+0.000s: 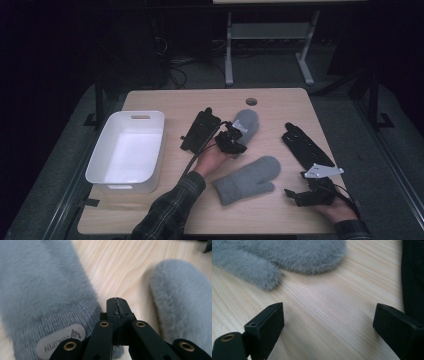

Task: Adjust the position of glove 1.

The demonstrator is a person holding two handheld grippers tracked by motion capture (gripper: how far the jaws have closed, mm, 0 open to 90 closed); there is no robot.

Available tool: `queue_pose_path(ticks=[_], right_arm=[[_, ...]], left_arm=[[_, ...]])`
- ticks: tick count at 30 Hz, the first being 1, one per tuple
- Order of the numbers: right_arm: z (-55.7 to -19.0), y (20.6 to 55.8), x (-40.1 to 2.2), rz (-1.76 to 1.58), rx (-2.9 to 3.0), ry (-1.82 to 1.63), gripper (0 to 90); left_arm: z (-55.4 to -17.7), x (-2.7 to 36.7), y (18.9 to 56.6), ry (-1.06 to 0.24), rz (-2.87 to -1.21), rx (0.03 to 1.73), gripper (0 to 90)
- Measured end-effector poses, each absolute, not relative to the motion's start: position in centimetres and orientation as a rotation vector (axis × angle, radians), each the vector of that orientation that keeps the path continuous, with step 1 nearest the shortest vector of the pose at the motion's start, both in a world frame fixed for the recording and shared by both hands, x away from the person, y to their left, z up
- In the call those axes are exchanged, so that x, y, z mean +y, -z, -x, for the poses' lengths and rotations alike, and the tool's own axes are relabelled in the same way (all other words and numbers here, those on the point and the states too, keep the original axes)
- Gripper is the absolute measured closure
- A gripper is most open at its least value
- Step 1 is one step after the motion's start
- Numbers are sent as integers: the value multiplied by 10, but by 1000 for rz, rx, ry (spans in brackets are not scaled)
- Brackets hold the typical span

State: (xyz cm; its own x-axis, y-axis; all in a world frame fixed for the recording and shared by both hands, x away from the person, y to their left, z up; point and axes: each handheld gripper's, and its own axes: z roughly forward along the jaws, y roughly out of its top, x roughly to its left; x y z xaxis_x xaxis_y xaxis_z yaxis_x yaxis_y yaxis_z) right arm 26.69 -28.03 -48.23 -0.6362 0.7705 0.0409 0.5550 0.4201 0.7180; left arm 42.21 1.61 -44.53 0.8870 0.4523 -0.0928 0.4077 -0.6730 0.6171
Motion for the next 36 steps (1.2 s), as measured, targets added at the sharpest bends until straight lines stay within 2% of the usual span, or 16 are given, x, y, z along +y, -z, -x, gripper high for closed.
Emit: queue_pose_path(ticks=[8,16,23,28,32,36], right_arm=[[-267,482,-280,-1148,2384,-1035,98],[-267,482,-280,-1147,2384,-1035,98],[-267,482,-280,-1148,2383,-1036,98],[-267,482,-280,-1150,2384,-1036,98],[-267,482,-280,-1146,2383,-1036,98],[-267,482,-280,-1147,2383,-1036,98]], left_arm=[[-422,39,445,-122,-2395,689,893],[-433,41,428,-138,-2333,686,891],[-462,35,421,-187,-2289,733,735],[-480,29,424,-246,-2300,751,587],[-490,23,432,-271,-2304,785,502],[-496,20,439,-281,-2309,790,460]])
